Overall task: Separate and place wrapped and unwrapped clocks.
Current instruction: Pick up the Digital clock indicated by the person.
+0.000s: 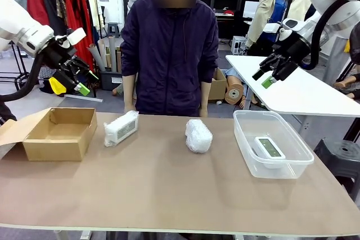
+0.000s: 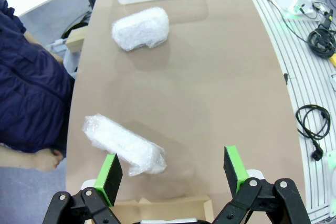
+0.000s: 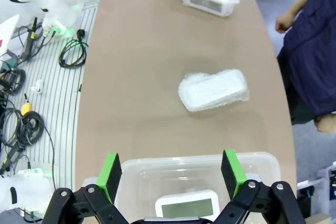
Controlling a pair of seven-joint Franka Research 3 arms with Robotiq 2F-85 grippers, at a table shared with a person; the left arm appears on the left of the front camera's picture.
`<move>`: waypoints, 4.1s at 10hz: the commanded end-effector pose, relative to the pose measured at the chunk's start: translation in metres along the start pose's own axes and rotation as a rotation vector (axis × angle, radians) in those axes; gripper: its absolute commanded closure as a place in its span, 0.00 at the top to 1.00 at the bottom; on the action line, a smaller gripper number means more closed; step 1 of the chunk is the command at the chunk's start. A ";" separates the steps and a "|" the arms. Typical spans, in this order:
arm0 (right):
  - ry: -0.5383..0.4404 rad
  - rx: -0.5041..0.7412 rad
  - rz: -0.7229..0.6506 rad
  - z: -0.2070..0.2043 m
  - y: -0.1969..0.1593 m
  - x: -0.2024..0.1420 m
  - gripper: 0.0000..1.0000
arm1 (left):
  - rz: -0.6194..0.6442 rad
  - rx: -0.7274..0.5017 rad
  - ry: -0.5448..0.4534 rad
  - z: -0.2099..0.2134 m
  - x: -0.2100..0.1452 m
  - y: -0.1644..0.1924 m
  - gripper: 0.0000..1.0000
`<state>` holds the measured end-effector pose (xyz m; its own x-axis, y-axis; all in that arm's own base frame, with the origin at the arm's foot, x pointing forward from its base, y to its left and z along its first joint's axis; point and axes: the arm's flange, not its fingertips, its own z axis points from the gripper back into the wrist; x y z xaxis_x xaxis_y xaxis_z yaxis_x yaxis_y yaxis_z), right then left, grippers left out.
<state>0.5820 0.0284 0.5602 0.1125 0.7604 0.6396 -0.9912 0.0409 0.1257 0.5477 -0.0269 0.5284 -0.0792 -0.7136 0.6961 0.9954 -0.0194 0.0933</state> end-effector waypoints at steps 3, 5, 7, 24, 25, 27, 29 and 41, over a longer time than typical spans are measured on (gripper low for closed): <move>0.018 0.001 0.005 0.001 0.003 0.001 1.00 | -0.001 0.006 0.003 0.001 0.001 -0.001 1.00; 0.018 0.001 0.005 0.001 0.003 0.001 1.00 | -0.001 0.006 0.003 0.001 0.001 -0.001 1.00; 0.018 0.001 0.005 0.001 0.003 0.001 1.00 | -0.001 0.006 0.003 0.001 0.001 -0.001 1.00; 0.018 0.001 0.005 0.001 0.003 0.001 1.00 | 0.181 0.123 0.245 -0.002 0.050 -0.011 1.00; 0.018 0.001 0.005 0.001 0.003 0.001 1.00 | 0.216 0.167 0.290 -0.004 0.061 -0.008 1.00; 0.018 0.001 0.005 0.001 0.003 0.001 1.00 | 0.323 0.277 0.439 -0.032 0.077 0.001 1.00; 0.018 0.001 0.005 0.001 0.003 0.001 1.00 | 0.319 0.368 0.561 -0.069 0.080 0.010 1.00; 0.018 0.001 0.005 0.001 0.003 0.001 1.00 | 0.342 0.361 0.650 -0.142 0.061 0.018 1.00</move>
<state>0.5816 0.0281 0.5610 0.1120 0.7606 0.6395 -0.9913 0.0410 0.1249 0.5685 -0.1704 0.4715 0.3827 -0.9049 0.1864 0.8719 0.4205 0.2510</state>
